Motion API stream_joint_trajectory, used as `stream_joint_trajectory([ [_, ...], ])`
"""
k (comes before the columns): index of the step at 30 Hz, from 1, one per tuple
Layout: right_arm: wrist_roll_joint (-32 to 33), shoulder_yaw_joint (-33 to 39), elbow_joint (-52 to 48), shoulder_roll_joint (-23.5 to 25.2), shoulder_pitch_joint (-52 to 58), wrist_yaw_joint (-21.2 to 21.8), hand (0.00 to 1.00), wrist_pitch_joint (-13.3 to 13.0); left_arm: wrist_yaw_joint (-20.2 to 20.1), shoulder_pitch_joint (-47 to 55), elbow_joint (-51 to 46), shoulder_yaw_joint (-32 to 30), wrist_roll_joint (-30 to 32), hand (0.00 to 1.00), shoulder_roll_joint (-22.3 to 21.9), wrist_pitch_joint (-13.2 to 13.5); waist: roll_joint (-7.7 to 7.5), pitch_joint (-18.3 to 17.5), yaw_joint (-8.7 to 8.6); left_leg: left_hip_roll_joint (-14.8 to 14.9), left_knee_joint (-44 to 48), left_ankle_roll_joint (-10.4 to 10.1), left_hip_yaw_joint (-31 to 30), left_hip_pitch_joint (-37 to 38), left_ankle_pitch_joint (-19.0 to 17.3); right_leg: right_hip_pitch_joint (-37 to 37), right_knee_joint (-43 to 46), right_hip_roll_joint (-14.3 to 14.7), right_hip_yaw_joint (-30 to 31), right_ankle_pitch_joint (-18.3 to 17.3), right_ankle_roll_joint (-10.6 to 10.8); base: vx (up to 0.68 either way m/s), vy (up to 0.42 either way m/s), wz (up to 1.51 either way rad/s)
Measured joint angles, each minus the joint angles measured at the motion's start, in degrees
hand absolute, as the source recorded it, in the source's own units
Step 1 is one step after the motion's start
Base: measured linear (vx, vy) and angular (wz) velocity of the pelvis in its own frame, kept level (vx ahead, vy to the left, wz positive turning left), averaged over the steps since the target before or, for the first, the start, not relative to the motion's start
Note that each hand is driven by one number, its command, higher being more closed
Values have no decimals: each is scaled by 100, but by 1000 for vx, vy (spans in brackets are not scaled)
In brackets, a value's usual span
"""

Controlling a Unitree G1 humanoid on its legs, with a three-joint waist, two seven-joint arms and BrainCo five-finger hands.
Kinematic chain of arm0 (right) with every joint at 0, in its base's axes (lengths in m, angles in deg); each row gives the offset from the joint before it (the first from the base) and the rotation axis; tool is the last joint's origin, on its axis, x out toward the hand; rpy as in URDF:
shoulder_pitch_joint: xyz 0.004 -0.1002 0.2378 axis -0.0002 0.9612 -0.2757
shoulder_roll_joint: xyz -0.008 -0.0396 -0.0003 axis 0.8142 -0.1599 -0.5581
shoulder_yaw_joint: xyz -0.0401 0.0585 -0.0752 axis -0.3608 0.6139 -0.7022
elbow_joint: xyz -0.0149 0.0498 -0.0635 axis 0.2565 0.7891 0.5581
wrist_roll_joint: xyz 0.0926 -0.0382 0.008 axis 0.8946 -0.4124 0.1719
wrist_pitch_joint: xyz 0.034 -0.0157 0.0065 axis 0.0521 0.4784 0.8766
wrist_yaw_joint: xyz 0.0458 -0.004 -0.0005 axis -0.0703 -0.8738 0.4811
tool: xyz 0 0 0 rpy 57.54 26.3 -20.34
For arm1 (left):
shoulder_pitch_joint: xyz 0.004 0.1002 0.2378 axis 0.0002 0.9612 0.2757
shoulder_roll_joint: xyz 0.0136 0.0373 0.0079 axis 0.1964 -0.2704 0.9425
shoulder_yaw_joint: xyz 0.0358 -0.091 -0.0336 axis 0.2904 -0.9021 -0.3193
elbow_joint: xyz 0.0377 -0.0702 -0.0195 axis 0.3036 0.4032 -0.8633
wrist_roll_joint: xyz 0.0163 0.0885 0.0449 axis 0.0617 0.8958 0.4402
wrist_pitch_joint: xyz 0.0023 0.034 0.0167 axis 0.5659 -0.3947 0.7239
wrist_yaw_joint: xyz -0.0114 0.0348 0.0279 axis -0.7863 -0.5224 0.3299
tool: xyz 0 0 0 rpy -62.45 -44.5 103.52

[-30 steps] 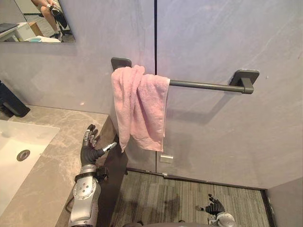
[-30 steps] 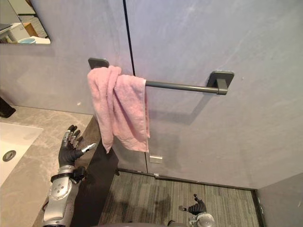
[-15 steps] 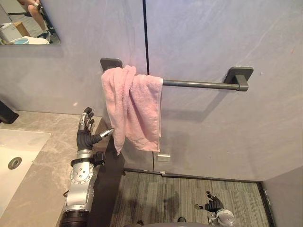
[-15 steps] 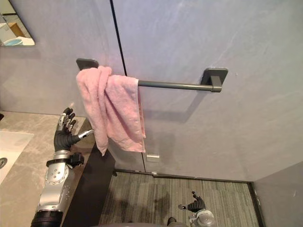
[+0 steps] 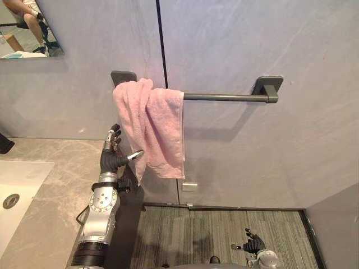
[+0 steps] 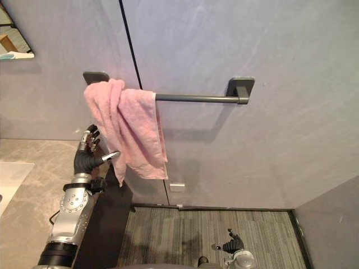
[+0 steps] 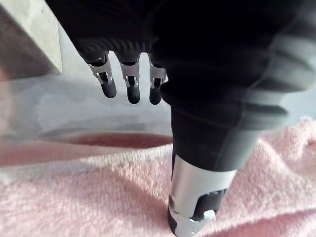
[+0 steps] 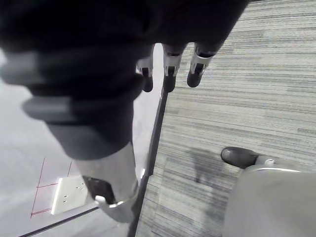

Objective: Organize washtable

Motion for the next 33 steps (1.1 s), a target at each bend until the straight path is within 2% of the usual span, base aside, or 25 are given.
stream_joint_trajectory([
  [21,7,-175,-305,-38,90,82,0,-32,117,-381,349,-119,172,100,191,-45,-57,-28,-10,2,-152,-21,40,67,52,1,-70,13,70,17,16,-22,-13,-1],
  [28,145,-452,-2118,-36,211,92,0,-114,117,-365,287,-188,163,100,177,-42,-68,-35,-6,1,-151,-21,149,2,53,-126,-71,19,195,58,35,-37,-20,-9],
  [29,257,-458,-2537,-36,207,108,0,-222,117,-331,221,-187,163,100,171,-40,-70,-36,-10,1,-150,-21,157,3,53,-130,-71,17,207,58,36,-22,-20,-5],
  [33,516,-692,-3420,-63,198,234,0,-375,120,-144,-37,-171,162,100,116,-25,-97,-38,12,6,-138,-21,158,-17,52,-169,-59,21,270,57,36,-22,-24,-8],
])
